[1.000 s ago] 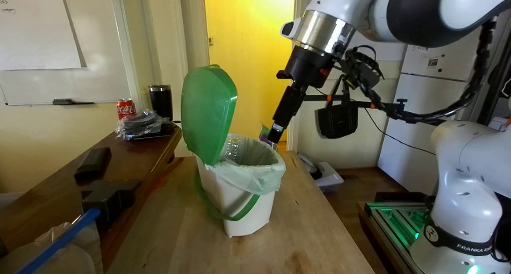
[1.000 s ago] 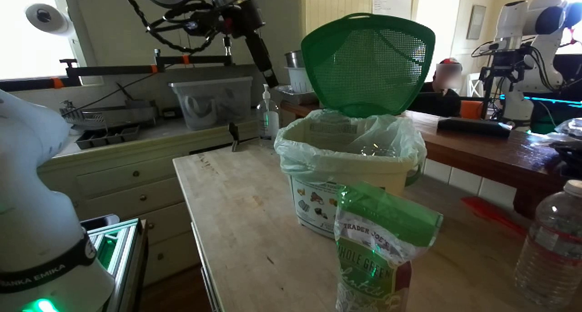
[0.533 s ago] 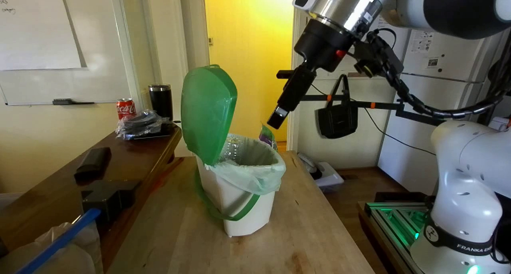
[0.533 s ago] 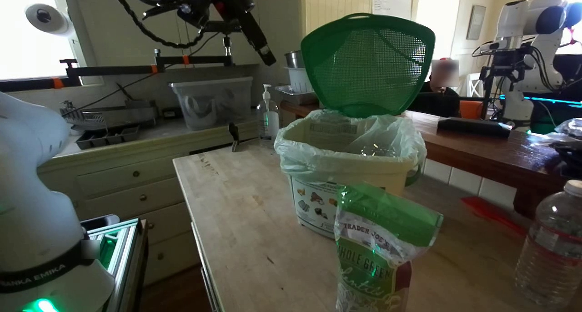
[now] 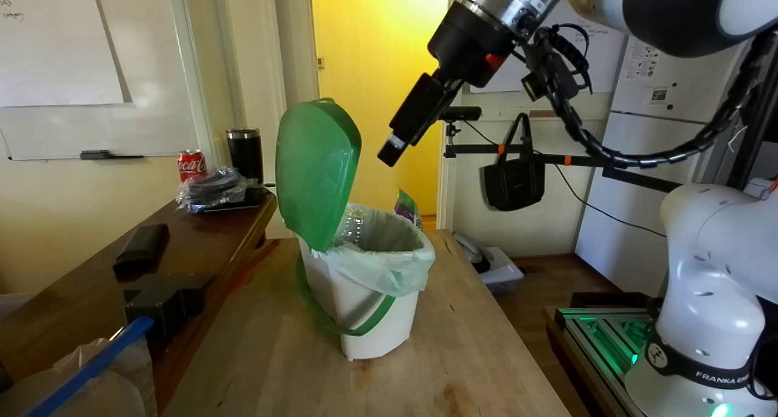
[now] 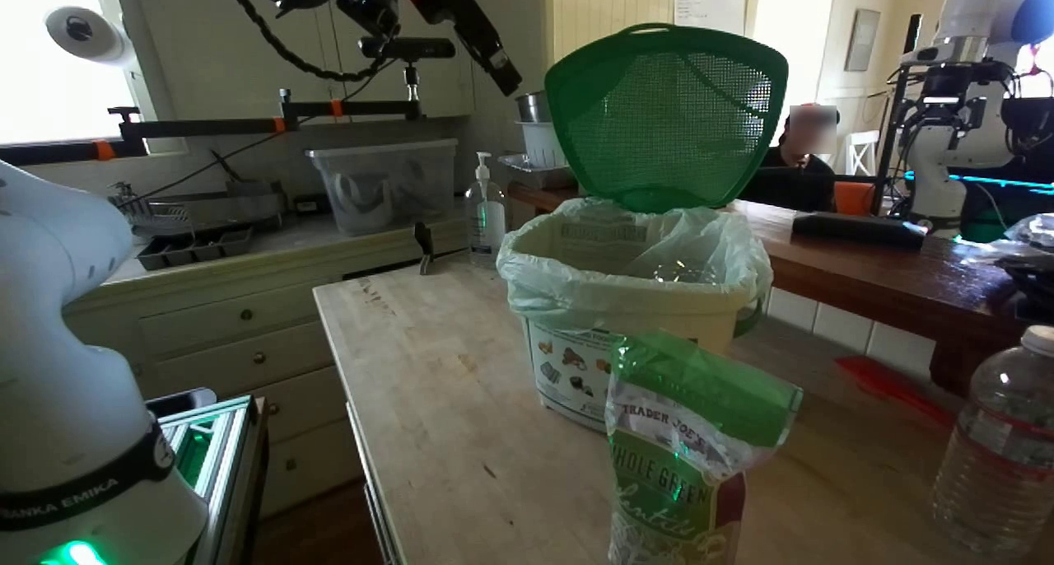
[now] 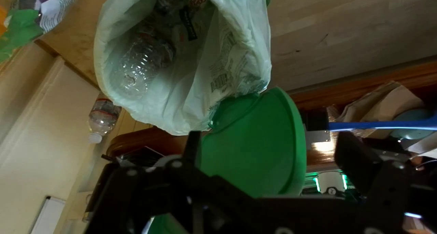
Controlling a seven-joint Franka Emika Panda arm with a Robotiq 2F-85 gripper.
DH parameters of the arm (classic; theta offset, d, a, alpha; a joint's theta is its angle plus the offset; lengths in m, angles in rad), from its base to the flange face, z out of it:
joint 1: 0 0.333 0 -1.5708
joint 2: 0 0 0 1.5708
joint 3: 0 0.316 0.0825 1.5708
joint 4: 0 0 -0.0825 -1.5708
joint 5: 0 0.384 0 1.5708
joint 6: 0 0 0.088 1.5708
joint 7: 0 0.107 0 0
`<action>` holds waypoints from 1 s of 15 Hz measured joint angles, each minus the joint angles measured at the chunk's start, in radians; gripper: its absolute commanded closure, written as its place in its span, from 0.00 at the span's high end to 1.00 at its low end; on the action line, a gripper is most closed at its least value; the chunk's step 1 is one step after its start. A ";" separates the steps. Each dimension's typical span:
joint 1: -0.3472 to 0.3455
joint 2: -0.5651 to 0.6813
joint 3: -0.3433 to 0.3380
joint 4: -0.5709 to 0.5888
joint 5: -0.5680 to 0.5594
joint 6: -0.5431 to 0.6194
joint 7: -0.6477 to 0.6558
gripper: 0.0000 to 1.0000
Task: Put the plastic wrapper in the bin, then close the lid of the bin
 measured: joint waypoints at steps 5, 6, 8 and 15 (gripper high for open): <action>-0.031 0.048 0.001 0.051 -0.064 0.024 0.020 1.00; -0.031 0.058 -0.001 0.057 -0.067 0.043 0.020 1.00; -0.031 0.076 -0.003 0.063 -0.070 0.088 0.020 1.00; -0.058 0.135 -0.004 0.094 -0.106 0.157 0.059 1.00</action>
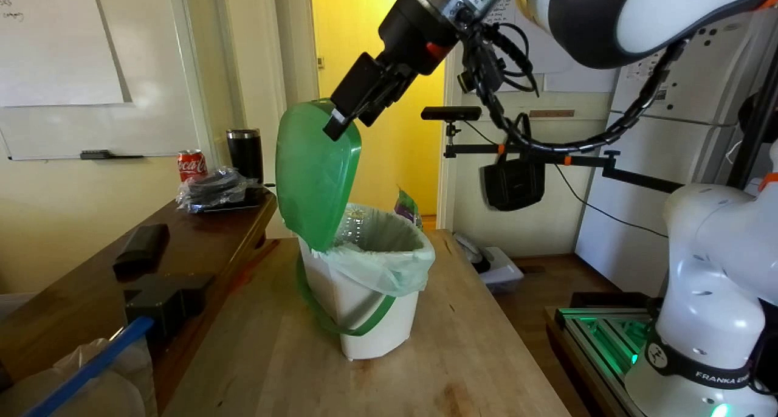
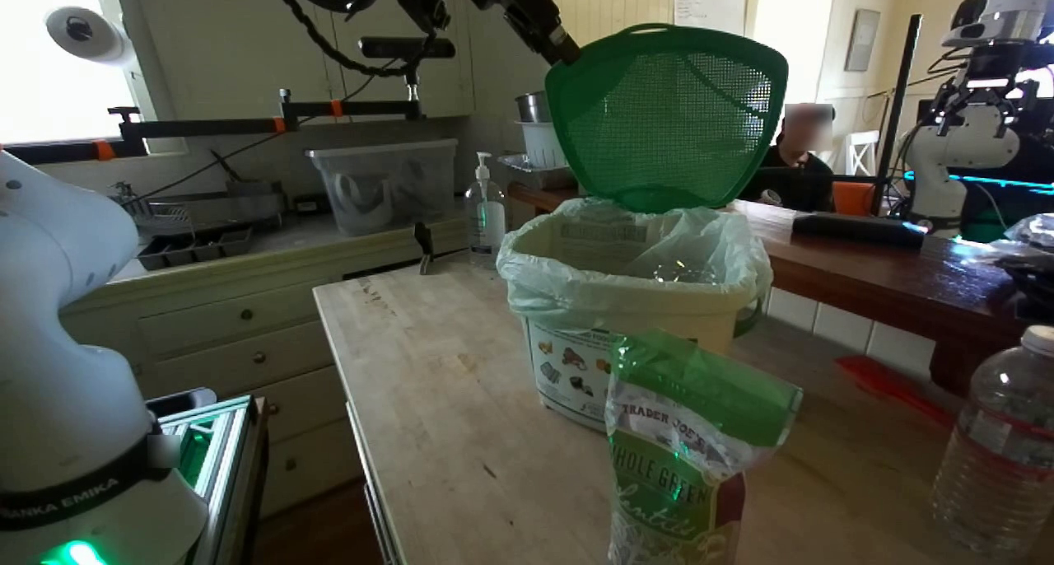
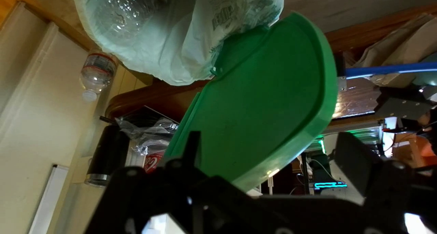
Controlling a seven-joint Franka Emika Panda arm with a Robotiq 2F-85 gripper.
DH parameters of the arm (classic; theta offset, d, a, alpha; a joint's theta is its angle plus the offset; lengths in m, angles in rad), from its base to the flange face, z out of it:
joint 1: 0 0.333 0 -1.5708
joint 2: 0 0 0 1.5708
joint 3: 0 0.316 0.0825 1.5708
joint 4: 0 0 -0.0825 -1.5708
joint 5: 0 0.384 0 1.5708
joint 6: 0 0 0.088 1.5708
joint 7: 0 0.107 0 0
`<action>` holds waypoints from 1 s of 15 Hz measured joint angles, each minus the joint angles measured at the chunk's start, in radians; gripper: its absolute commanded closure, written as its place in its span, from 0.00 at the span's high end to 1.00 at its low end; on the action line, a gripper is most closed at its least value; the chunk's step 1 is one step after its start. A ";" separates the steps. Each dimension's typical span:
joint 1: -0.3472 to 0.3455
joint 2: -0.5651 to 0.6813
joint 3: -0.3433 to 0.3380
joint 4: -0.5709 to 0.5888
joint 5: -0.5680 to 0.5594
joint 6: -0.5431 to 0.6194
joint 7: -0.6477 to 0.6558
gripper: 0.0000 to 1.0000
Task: Put the plastic wrapper in the bin, then close the lid of the bin
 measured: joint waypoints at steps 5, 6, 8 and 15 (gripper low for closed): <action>-0.013 0.033 -0.001 0.018 -0.027 0.028 0.026 1.00; -0.014 0.036 -0.001 0.019 -0.030 0.024 0.034 1.00; -0.017 0.035 -0.001 0.019 -0.035 0.008 0.053 1.00; -0.017 0.023 -0.001 0.031 -0.054 -0.089 0.123 1.00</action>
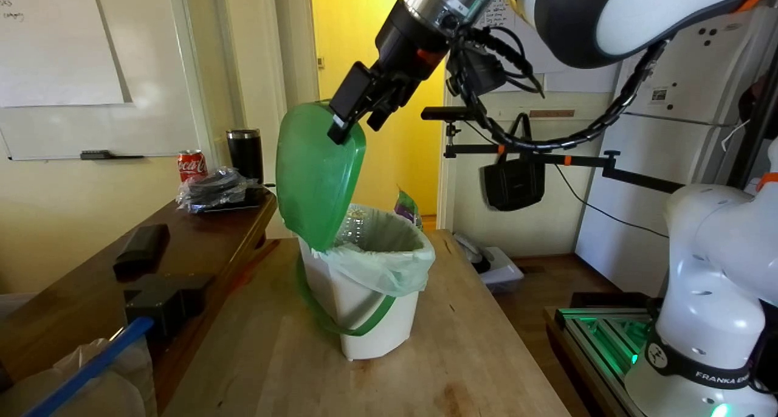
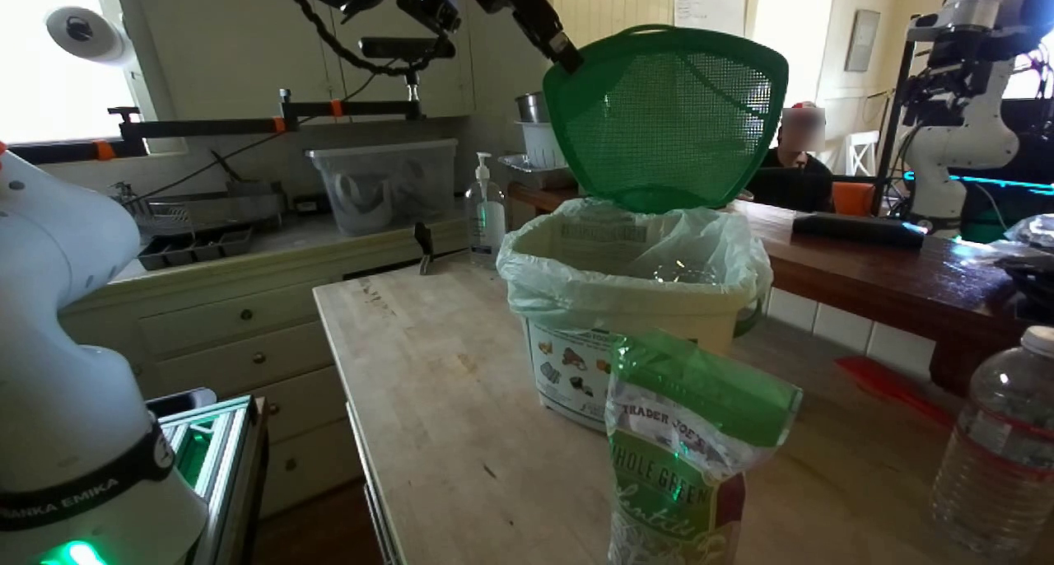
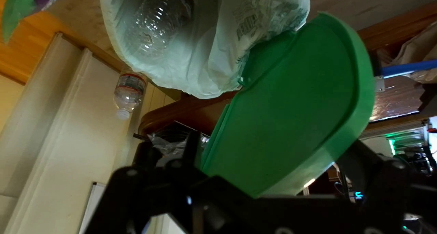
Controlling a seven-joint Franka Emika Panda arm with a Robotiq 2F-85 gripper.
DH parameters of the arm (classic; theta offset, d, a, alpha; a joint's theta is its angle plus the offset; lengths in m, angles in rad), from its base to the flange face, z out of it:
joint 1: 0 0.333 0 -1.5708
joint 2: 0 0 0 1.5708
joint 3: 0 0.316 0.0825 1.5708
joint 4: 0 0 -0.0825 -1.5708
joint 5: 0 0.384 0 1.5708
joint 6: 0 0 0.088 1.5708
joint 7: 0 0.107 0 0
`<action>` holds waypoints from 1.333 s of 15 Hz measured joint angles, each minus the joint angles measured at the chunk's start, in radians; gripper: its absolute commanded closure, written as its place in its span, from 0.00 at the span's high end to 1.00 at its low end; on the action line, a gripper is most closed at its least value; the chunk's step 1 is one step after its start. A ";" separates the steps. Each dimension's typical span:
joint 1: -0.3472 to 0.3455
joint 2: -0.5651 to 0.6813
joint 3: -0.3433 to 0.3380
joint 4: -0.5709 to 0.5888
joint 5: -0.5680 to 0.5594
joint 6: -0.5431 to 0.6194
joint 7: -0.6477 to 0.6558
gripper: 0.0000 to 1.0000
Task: Put the plastic wrapper in the bin, then close the lid of the bin
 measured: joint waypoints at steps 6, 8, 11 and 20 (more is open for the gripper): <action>0.002 -0.013 0.002 0.032 -0.025 -0.157 0.076 1.00; 0.005 -0.016 0.002 0.046 -0.031 -0.223 0.096 1.00; 0.012 -0.019 0.001 0.070 -0.039 -0.324 0.129 1.00; 0.046 -0.023 -0.053 0.092 -0.041 -0.432 0.151 1.00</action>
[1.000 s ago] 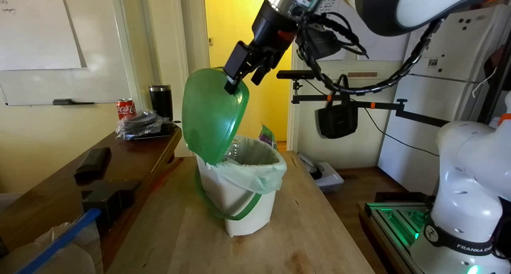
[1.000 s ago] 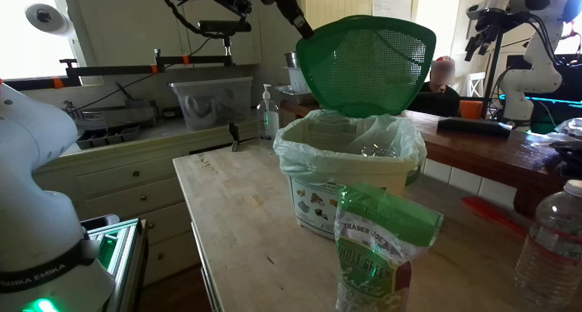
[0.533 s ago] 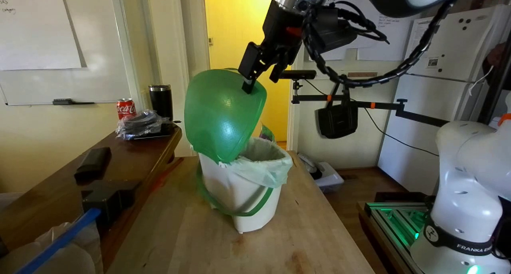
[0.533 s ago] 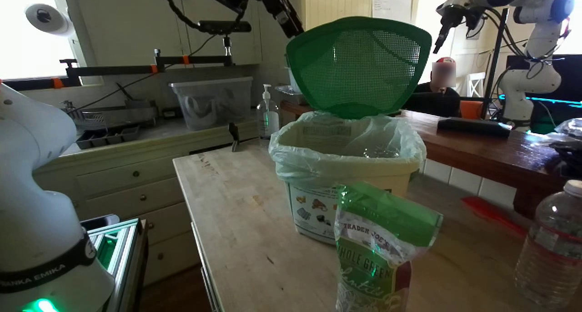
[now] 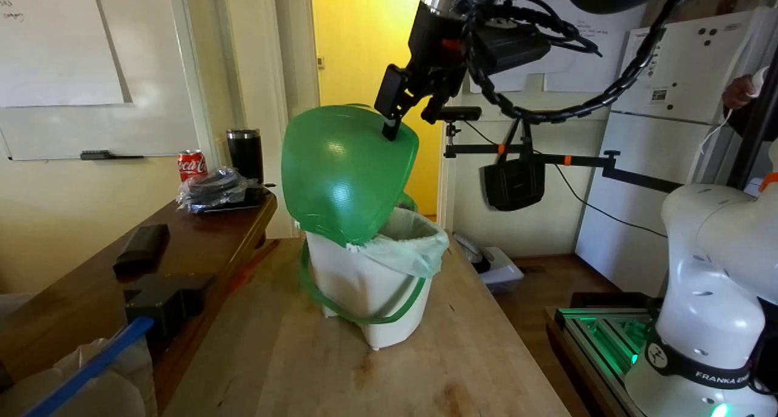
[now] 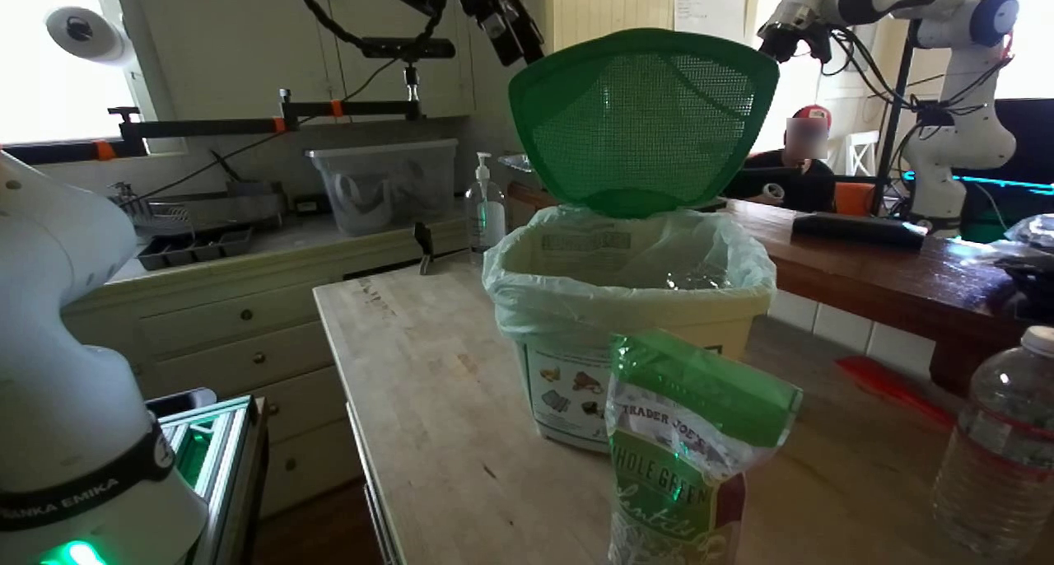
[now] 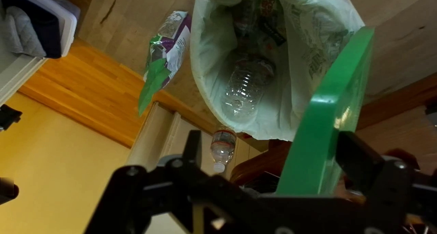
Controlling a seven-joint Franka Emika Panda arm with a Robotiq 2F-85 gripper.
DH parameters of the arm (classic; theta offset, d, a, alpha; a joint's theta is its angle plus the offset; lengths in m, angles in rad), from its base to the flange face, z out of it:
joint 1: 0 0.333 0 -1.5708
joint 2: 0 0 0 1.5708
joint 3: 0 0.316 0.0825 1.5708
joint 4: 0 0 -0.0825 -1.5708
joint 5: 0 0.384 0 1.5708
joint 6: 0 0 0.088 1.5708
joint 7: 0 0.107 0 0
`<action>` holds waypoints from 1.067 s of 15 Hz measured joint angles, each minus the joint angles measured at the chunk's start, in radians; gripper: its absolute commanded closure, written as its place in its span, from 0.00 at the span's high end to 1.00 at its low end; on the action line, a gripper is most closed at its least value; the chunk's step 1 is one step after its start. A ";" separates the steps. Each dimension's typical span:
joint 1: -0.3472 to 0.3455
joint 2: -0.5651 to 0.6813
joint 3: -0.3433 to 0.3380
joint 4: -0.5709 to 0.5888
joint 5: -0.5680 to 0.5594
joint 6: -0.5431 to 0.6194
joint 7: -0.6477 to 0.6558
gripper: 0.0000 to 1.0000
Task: Put the plastic wrapper in the bin, then close the lid of the bin
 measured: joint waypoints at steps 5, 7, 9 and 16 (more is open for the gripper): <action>0.009 -0.002 -0.062 -0.002 0.000 0.001 -0.028 1.00; 0.009 -0.002 -0.085 -0.004 0.001 0.003 -0.041 1.00; 0.010 -0.002 -0.104 -0.007 0.003 0.004 -0.048 1.00; 0.011 0.003 -0.158 -0.044 0.012 0.005 -0.066 1.00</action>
